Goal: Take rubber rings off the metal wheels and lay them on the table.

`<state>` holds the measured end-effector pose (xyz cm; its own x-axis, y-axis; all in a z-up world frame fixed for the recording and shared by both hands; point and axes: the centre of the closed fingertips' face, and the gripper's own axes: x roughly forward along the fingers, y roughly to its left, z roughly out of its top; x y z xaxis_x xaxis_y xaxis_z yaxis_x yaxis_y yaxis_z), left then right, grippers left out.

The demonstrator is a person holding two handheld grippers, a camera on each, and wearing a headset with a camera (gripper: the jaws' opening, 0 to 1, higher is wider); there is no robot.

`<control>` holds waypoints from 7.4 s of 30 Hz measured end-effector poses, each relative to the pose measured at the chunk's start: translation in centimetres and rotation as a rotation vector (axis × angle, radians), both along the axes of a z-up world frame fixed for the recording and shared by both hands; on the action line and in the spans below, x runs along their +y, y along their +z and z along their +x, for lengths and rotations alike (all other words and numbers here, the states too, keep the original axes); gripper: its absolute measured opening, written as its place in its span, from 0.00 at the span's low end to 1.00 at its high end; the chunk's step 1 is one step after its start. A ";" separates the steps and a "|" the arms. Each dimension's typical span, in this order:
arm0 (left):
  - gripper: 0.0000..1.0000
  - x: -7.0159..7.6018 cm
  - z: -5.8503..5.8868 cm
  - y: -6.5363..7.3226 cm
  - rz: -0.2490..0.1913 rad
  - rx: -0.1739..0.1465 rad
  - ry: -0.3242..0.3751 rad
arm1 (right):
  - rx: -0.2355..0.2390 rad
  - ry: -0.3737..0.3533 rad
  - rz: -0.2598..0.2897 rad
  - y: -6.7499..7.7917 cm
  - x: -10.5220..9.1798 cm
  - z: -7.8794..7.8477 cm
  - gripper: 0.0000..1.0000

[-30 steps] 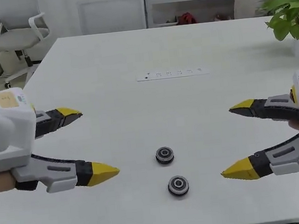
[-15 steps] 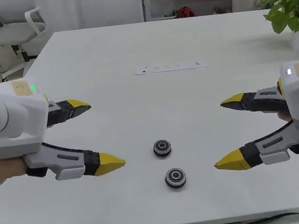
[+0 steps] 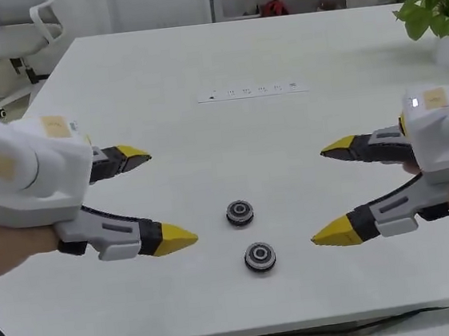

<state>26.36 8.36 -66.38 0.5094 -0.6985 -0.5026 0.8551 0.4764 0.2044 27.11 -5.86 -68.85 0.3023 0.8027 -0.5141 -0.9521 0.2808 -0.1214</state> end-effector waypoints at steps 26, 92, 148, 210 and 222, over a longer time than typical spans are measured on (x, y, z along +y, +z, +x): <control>0.75 -1.8 -0.1 -3.1 0.021 0.052 -0.049 | 0.048 0.079 -0.045 -3.2 1.7 -0.3 0.70; 0.55 -6.3 1.2 -9.1 0.027 0.223 -0.129 | 0.166 0.171 -0.112 -8.4 3.4 -0.1 0.54; 0.20 -9.9 -0.1 -13.2 0.111 0.258 -0.221 | 0.197 0.175 -0.124 -9.8 3.3 -0.3 0.47; 0.13 -9.8 0.4 -13.1 0.066 0.228 -0.173 | 0.344 0.124 -0.052 -12.1 5.3 -1.0 0.28; 0.13 -9.8 0.3 -13.1 0.062 0.229 -0.173 | 0.336 0.119 -0.055 -12.1 5.1 -0.9 0.23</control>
<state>26.71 -1.41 -79.47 0.2541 -0.7296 -0.6349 0.9496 0.3126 0.0209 26.23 -0.78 -80.96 0.0148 0.7908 -0.6119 -0.9670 0.1669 0.1924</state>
